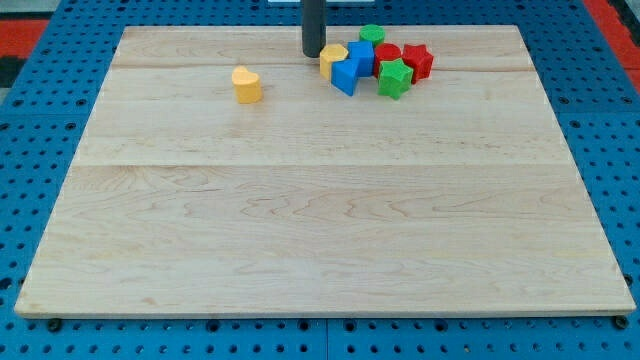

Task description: Push the blue triangle into the group of blocks

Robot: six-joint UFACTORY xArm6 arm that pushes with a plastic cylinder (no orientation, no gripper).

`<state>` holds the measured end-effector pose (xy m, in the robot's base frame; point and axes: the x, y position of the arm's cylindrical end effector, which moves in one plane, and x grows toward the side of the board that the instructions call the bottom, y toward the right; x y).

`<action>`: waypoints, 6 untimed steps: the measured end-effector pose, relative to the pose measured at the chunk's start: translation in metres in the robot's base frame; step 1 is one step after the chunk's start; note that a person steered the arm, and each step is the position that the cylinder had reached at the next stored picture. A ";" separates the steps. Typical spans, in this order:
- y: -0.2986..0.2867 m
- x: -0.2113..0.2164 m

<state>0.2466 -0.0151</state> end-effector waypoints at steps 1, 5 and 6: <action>-0.009 0.000; 0.045 0.065; 0.065 0.053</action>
